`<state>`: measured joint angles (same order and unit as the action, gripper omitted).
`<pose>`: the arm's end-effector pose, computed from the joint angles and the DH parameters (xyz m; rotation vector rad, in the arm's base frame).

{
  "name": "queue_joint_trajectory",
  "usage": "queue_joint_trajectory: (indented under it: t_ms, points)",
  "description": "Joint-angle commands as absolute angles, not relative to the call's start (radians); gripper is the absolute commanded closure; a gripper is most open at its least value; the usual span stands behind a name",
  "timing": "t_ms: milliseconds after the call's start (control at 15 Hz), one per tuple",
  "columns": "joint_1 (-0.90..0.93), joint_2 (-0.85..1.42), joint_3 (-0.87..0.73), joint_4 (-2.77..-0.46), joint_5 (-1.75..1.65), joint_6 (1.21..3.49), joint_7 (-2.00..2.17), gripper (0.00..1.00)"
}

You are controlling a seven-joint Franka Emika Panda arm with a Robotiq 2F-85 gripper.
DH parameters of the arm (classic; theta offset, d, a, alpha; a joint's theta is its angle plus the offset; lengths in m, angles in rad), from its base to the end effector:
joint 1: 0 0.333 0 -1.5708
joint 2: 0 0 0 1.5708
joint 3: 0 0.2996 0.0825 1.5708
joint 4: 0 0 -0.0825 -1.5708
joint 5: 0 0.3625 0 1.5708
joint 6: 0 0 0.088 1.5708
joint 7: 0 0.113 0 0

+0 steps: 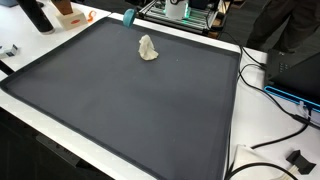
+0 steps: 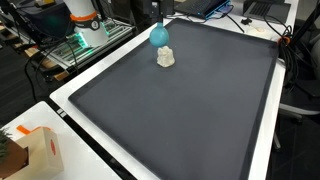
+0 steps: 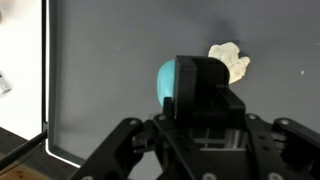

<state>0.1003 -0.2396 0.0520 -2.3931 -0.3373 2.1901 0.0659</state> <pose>0.4473 0.0552 0.4053 2.8281 0.3947 0.0947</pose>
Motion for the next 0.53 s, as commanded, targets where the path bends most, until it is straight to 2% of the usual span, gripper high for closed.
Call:
queue_joint_trajectory:
  t_ms: [0,467]
  points:
    - [0.097,-0.331,0.006,-2.402,-0.147,2.111,-0.121,0.75]
    - [0.084,-0.351,-0.108,-2.299,0.128,1.934,-0.382,0.75]
